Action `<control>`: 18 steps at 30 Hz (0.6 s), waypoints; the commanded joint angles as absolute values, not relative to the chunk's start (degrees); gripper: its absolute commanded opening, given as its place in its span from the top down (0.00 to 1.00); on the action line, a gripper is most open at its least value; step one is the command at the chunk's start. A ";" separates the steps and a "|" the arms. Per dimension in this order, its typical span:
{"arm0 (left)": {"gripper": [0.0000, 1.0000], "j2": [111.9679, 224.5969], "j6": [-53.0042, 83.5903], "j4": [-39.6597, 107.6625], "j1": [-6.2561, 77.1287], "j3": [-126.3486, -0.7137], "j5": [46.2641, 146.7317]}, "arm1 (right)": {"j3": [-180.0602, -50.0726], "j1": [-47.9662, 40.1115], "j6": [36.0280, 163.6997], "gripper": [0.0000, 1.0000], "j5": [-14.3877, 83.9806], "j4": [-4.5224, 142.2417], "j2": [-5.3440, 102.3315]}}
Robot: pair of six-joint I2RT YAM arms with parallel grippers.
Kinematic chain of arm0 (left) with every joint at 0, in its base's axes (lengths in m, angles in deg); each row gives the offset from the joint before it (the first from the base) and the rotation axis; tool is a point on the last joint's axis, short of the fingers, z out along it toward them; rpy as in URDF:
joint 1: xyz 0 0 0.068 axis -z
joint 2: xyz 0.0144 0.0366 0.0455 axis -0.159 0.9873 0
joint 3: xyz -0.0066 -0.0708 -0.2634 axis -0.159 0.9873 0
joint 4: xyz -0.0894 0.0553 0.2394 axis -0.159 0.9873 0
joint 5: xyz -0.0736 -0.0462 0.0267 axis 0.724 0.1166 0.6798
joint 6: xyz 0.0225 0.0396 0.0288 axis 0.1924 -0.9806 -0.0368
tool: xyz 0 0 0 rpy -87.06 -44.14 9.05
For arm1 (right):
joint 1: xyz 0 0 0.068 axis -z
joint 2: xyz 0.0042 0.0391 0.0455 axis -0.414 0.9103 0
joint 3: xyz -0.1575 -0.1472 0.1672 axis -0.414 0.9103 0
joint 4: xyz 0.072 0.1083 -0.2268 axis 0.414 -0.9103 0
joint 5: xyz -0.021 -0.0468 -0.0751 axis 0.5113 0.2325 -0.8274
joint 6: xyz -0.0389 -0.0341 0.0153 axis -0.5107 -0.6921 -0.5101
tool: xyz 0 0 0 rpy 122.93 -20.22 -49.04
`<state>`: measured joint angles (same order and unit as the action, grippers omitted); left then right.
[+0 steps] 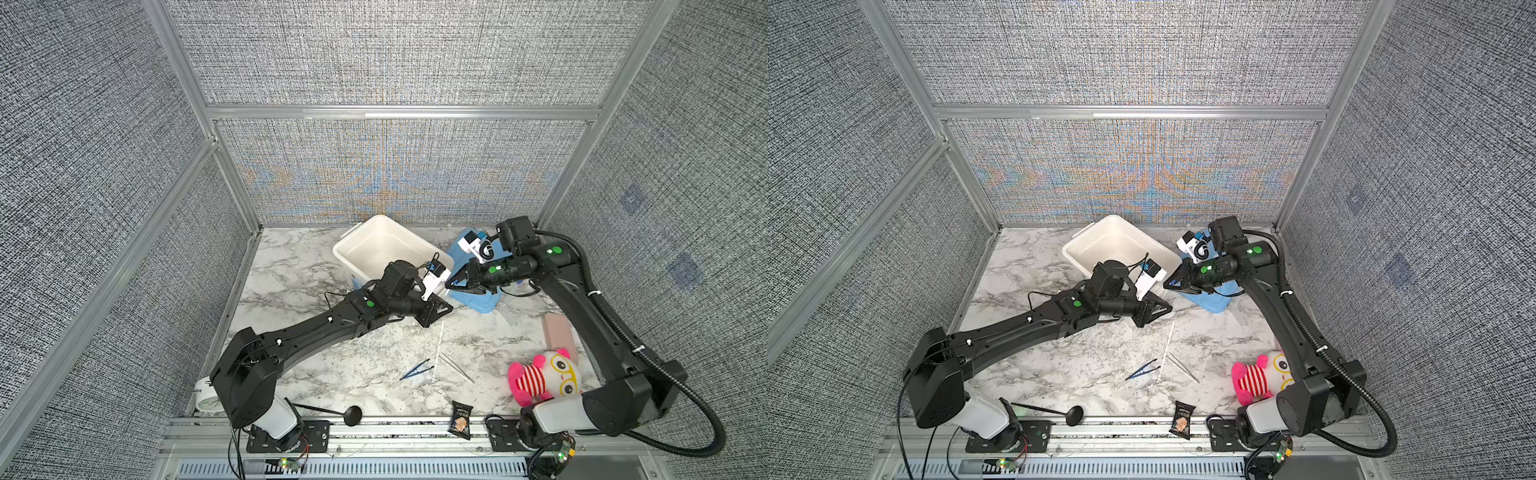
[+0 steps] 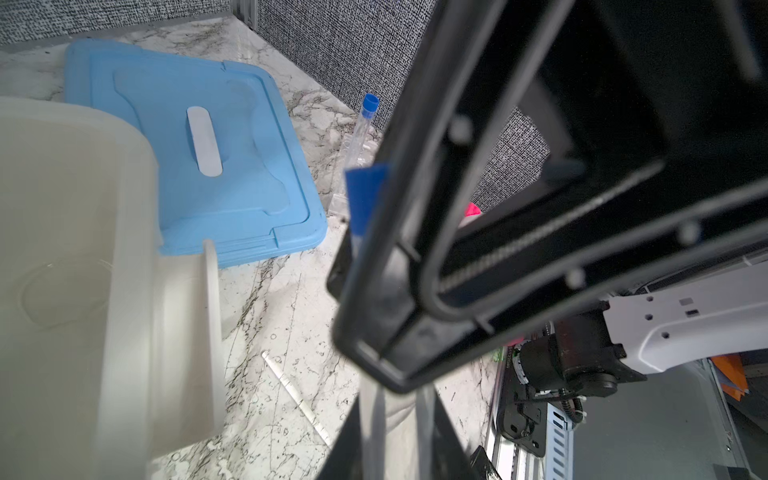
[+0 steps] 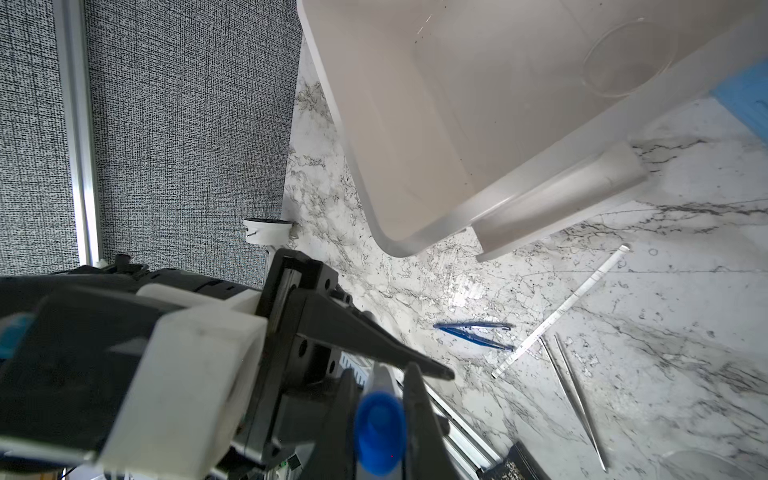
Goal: Organize the chemistry lab equipment
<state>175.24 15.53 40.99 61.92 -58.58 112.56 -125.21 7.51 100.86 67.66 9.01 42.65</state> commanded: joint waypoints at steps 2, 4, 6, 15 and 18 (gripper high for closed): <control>0.68 175.36 15.77 39.56 61.96 -58.52 112.41 | -125.62 8.30 100.36 0.88 68.96 9.33 42.42; 0.57 175.46 15.81 39.56 61.80 -58.54 112.30 | -125.66 8.77 100.18 0.89 68.40 9.37 42.18; 0.47 175.51 15.87 40.54 61.79 -59.18 111.55 | -125.69 9.24 99.86 0.89 67.05 9.21 41.57; 0.23 174.82 19.88 40.59 61.69 -59.75 103.01 | -123.11 9.83 97.95 0.88 39.84 2.34 35.60; 0.19 175.50 21.27 41.13 61.71 -60.68 103.01 | -117.45 9.83 99.44 0.88 30.13 4.27 30.36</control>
